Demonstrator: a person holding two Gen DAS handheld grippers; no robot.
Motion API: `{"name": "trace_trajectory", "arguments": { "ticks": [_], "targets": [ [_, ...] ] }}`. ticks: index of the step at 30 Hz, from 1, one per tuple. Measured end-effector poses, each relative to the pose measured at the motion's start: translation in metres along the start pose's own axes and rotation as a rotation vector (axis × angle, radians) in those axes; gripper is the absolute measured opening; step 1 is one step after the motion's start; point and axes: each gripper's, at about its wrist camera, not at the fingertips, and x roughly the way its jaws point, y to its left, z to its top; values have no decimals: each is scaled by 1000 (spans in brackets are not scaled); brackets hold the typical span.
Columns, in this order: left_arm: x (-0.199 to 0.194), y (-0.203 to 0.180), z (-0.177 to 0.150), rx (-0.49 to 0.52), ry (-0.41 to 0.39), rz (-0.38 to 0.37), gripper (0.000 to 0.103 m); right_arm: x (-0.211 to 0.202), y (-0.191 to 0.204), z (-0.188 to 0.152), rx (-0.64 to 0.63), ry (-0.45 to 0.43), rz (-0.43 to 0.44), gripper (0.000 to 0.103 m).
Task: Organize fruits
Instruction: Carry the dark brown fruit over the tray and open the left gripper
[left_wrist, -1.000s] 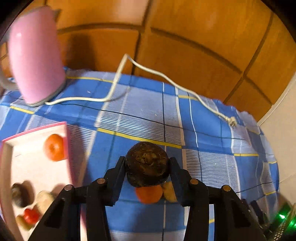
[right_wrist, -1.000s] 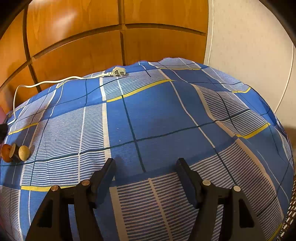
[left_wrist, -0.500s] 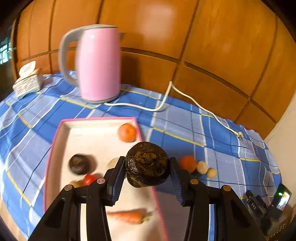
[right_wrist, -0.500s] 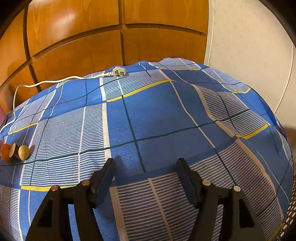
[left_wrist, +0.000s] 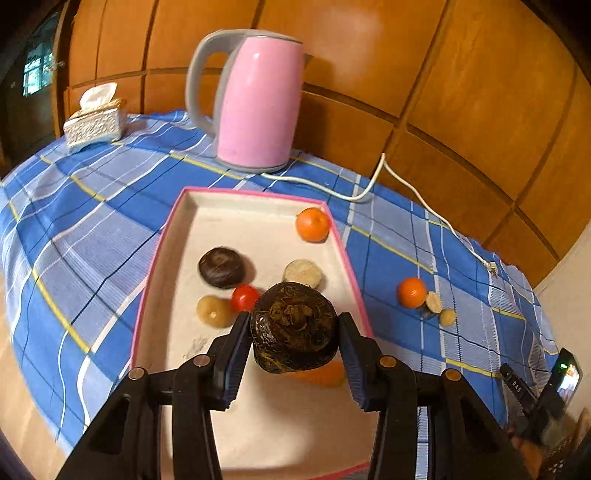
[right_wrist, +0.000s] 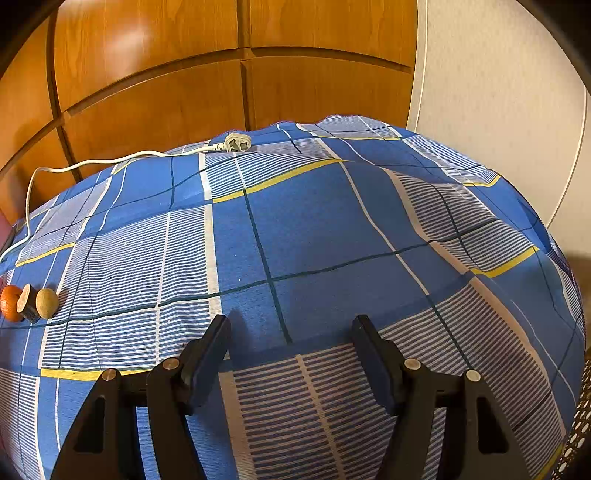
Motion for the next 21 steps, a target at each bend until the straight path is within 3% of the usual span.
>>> {"name": "trace_trajectory", "arguments": {
  "ticks": [4, 11, 21],
  "targets": [
    [-5, 15, -8, -36, 2, 11, 47, 0, 0, 0, -1, 0, 0, 69],
    [-10, 66, -12, -193, 1, 31, 47, 1, 0, 1, -6, 0, -5, 69],
    [14, 64, 31, -189, -25, -8, 47, 1, 1, 1, -12, 0, -8, 69]
  ]
}}
